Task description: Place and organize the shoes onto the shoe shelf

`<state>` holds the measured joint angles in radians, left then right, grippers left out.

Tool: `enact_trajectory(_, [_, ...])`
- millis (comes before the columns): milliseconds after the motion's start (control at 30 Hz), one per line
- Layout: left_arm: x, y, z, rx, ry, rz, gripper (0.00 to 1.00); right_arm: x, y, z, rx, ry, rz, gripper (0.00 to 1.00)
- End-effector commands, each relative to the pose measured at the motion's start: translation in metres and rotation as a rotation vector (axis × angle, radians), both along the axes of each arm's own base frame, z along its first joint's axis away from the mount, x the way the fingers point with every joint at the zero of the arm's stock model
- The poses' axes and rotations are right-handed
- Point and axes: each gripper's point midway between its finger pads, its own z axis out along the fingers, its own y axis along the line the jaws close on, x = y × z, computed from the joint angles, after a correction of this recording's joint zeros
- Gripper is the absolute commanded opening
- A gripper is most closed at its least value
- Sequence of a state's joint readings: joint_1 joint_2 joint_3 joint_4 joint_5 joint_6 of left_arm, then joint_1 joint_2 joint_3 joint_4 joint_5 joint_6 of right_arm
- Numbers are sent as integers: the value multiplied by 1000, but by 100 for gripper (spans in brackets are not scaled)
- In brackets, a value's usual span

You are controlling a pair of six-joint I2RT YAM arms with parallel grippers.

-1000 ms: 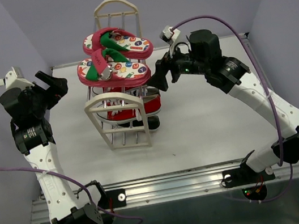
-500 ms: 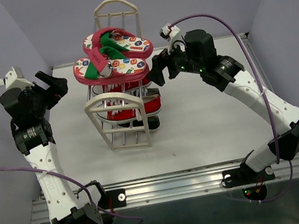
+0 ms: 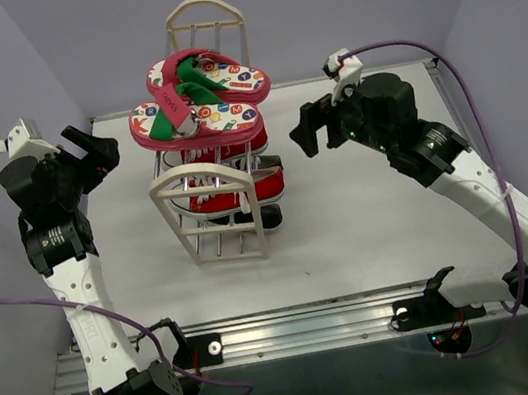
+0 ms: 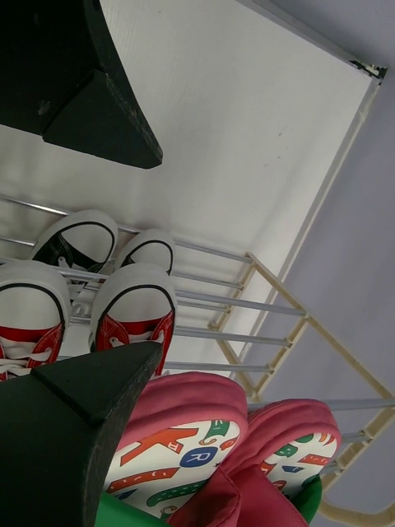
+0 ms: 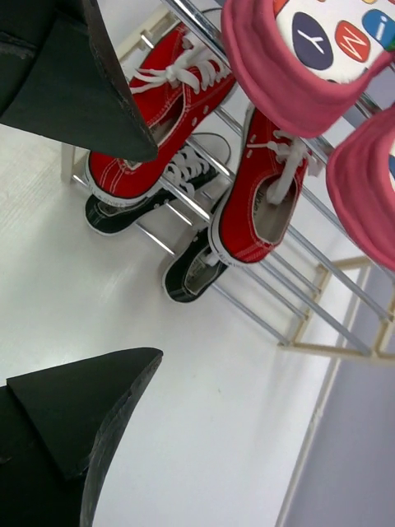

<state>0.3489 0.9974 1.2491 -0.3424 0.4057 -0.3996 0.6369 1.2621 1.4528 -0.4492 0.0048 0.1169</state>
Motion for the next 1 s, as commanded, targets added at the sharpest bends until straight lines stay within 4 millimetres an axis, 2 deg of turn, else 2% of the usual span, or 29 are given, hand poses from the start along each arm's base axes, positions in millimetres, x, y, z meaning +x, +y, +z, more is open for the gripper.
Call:
enact_trajectory(0, [-4, 4, 15, 42, -47, 19, 99, 10, -32, 8, -1, -40, -198, 100])
enact_trajectory(133, [-5, 4, 15, 45, -47, 18, 99, 21, -55, 2, -8, -27, -307, 100])
enact_trajectory(333, [-4, 5, 14, 44, -45, 21, 99, 21, -62, -3, -1, -14, -339, 100])
enact_trajectory(433, [-5, 5, 15, 48, -45, 27, 99, 24, -77, -7, 9, -5, -422, 100])
enact_trajectory(467, [-5, 6, 15, 49, -46, 28, 99, 26, -88, -10, 6, -8, -490, 100])
enact_trajectory(700, [-6, 11, 16, 61, -42, 60, 99, 25, -117, -11, 46, -15, -674, 100])
enact_trajectory(967, [-12, 20, 22, 83, -49, 120, 99, 18, -131, -8, 55, -35, -722, 100])
